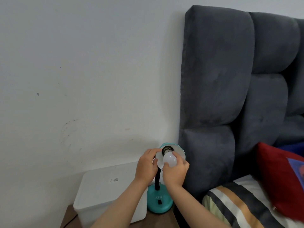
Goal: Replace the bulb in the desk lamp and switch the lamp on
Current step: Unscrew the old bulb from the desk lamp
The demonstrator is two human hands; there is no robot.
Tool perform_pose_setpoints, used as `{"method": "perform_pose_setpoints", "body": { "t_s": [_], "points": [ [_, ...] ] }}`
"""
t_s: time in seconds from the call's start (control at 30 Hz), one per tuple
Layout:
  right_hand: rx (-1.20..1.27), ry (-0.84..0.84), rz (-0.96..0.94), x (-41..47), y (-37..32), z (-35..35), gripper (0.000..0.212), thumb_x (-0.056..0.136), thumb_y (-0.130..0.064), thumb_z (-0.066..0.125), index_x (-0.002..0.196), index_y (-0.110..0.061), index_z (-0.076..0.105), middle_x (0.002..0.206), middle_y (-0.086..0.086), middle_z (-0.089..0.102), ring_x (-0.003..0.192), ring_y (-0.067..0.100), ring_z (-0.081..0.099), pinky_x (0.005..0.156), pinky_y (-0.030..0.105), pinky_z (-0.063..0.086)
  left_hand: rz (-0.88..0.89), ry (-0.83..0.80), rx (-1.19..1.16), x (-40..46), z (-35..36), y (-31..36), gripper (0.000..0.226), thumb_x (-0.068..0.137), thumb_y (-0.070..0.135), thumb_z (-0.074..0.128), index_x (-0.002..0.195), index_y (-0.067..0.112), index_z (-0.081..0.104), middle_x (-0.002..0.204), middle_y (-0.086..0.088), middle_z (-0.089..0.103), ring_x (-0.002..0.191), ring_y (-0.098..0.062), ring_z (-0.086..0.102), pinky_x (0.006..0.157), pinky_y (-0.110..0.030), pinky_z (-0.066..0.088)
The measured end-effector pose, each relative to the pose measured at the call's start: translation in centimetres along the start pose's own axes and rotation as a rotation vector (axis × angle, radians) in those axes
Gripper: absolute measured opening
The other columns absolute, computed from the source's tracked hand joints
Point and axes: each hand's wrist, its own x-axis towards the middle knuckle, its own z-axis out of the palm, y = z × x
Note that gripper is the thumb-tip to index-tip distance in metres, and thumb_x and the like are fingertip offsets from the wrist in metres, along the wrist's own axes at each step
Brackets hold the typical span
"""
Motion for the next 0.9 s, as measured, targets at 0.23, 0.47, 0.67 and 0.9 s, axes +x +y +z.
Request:
{"method": "perform_pose_setpoints", "body": {
  "t_s": [0.23, 0.47, 0.67, 0.9],
  "points": [
    [0.112, 0.079, 0.100, -1.00, 0.07, 0.29, 0.057, 0.082, -0.013, 0.066, 0.133, -0.013, 0.041, 0.132, 0.016, 0.037, 0.110, 0.032, 0.052, 0.085, 0.032, 0.044, 0.003, 0.005, 0.007, 0.01, 0.12, 0.08, 0.045, 0.081, -0.006, 0.053, 0.113, 0.024, 0.059, 0.106, 0.006, 0.060, 0.090, -0.010, 0.058, 0.082, -0.026, 0.052],
    [0.114, 0.052, 0.079, -0.43, 0.26, 0.41, 0.050, 0.081, 0.006, 0.058, 0.125, -0.016, 0.053, 0.126, 0.013, 0.038, 0.094, 0.024, 0.053, 0.087, 0.032, 0.047, -0.006, -0.011, 0.011, 0.01, -0.09, -0.12, 0.045, 0.082, -0.006, 0.054, 0.113, 0.026, 0.059, 0.101, 0.010, 0.057, 0.088, -0.012, 0.060, 0.081, -0.027, 0.053],
    [0.152, 0.094, 0.116, -0.52, 0.37, 0.19, 0.058, 0.078, -0.008, 0.070, 0.130, -0.018, 0.046, 0.130, 0.013, 0.037, 0.100, 0.028, 0.056, 0.085, 0.035, 0.048, -0.003, -0.011, 0.011, 0.06, 0.15, -0.06, 0.043, 0.082, -0.005, 0.053, 0.112, 0.026, 0.059, 0.099, 0.010, 0.056, 0.086, -0.011, 0.059, 0.078, -0.027, 0.053],
    [0.123, 0.082, 0.137, -0.27, 0.05, 0.65, 0.050, 0.083, -0.008, 0.065, 0.129, -0.007, 0.047, 0.129, 0.017, 0.044, 0.102, 0.029, 0.053, 0.087, 0.032, 0.044, -0.002, -0.013, 0.021, 0.17, 0.04, -0.20, 0.042, 0.082, -0.005, 0.053, 0.113, 0.024, 0.059, 0.105, 0.005, 0.060, 0.089, -0.012, 0.059, 0.081, -0.027, 0.052]
  ]
}}
